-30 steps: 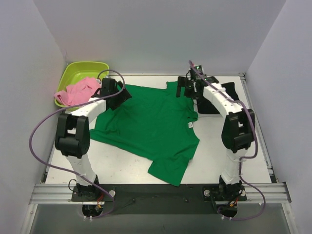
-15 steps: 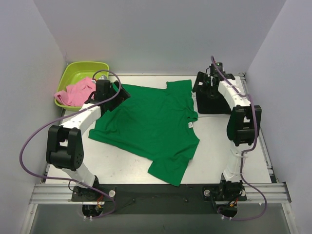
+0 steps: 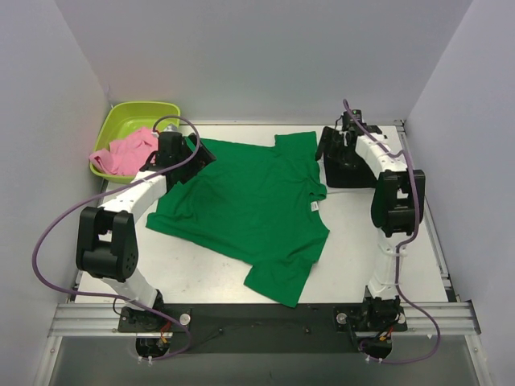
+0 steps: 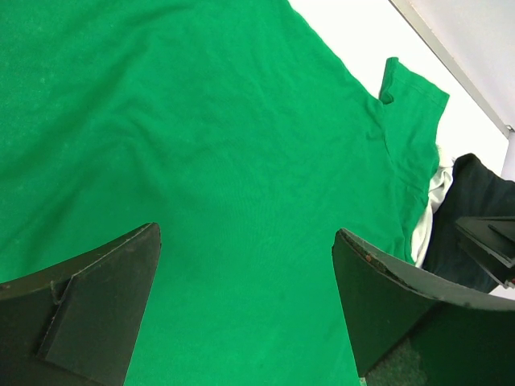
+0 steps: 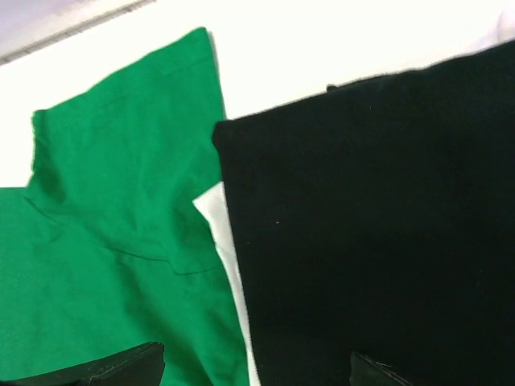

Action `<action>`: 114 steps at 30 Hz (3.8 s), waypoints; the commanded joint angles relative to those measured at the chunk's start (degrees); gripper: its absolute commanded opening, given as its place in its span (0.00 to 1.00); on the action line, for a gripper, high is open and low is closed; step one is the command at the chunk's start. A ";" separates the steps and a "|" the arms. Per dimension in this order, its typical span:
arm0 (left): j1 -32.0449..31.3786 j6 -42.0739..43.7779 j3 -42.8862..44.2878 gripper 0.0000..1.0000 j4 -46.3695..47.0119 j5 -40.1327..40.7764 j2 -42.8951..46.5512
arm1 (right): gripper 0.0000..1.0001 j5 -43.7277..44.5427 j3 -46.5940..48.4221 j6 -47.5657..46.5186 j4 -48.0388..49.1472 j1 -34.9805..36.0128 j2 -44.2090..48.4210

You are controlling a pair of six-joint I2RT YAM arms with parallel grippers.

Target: Fold and stack the t-shirts

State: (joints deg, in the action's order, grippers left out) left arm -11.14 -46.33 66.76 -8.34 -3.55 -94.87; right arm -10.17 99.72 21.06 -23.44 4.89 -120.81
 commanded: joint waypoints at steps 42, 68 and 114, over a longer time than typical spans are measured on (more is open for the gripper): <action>2.17 -0.61 -1.38 0.97 3.42 -2.95 3.72 | 1.00 5.60 13.35 -3.05 -0.74 -10.52 -1.49; 15.35 9.06 7.95 0.97 -16.36 -6.20 6.71 | 1.00 2.71 -11.57 5.31 4.37 20.60 8.23; 12.11 8.71 -4.79 0.98 -11.97 -4.28 8.99 | 1.00 0.59 31.75 -0.05 -16.02 2.94 -24.20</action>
State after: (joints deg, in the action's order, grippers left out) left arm 3.14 -38.28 64.77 -22.68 -10.26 -88.84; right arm -10.74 127.13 23.44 -34.83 8.56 -142.87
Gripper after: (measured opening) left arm 0.975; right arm 0.999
